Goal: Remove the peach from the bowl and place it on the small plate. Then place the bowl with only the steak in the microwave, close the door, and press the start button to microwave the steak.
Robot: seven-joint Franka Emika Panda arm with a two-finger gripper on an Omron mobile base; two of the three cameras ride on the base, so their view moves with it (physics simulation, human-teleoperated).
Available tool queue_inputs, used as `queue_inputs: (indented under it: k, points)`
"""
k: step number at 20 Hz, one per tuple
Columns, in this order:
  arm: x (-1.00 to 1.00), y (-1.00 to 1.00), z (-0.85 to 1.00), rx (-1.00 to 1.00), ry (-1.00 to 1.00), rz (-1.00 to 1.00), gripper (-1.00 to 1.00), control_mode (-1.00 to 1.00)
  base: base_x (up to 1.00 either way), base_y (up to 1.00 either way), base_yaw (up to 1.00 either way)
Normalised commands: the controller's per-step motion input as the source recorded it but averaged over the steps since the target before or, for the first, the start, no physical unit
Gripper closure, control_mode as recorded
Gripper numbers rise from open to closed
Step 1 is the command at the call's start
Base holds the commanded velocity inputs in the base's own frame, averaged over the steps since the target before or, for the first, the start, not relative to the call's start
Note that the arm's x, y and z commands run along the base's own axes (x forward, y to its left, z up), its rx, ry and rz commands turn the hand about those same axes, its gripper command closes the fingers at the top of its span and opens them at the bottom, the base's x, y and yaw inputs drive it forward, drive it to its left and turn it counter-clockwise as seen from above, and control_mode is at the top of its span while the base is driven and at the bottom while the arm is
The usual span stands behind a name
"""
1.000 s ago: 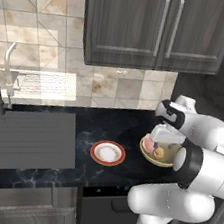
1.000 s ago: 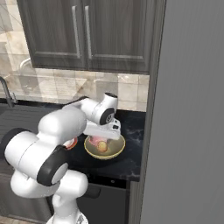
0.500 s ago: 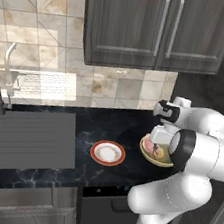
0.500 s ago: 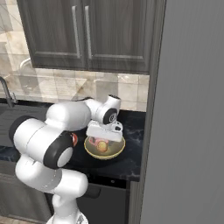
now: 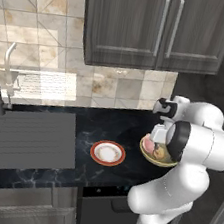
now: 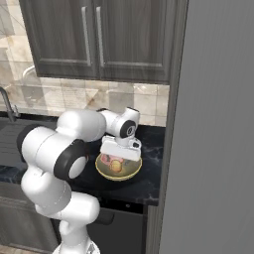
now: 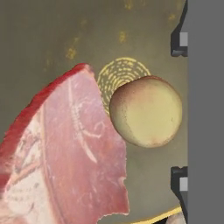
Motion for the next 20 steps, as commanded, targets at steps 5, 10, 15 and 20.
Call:
queue_inputs:
  k: [5,10,15,20]
  points:
    - [0.00,0.00,-0.04,0.00,0.01,0.00,-1.00,-1.00,0.00,0.00,0.00]
    - [-0.15,0.00,-0.07,0.00,0.00,0.00,-1.00,-1.00,0.00,0.00,0.00]
    - [-0.03,0.11,-0.13,0.00,0.00,0.00,-1.00,-1.00,0.00,0.00,0.00]
    - [0.00,0.06,-0.10,0.00,0.00,0.00,-1.00,-1.00,0.00,0.00,0.00]
